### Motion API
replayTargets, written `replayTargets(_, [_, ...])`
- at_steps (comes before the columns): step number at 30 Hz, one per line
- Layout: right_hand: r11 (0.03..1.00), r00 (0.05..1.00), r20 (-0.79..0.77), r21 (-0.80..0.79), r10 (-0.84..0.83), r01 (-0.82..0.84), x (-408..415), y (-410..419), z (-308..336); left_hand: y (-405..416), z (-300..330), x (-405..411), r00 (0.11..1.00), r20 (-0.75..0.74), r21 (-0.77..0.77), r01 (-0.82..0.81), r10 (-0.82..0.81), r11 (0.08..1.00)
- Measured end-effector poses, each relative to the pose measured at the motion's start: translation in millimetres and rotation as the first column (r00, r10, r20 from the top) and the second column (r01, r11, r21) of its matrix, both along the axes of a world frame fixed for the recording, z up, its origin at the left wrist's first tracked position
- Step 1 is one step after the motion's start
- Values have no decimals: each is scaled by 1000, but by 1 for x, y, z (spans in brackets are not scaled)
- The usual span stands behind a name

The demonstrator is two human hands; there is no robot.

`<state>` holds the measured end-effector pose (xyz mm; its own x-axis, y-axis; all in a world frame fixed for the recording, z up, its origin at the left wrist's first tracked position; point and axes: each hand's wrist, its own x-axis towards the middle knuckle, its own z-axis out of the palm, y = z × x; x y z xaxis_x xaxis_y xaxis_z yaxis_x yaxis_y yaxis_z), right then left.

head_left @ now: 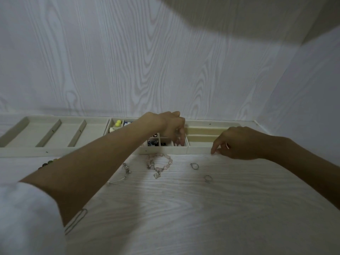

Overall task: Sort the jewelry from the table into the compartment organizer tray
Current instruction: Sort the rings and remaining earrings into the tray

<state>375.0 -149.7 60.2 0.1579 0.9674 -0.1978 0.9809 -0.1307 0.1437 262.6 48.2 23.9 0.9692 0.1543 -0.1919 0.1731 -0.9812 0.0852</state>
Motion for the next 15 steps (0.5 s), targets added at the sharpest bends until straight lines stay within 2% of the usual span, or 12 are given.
replayTargets(7, [1000, 1000, -16, -15, -4, 3, -5, 2, -1, -2, 8, 2, 998, -64, 27, -11, 12, 1000])
replayTargets(12, [998, 1000, -13, 60, -15, 15, -15, 10, -17, -10, 24, -19, 980, 162, -147, -91, 115, 985])
replayTargets(15, [991, 997, -69, 128, -39, 48, -23, 17, -36, -17, 33, -41, 941, 262, -171, -172, 213, 970])
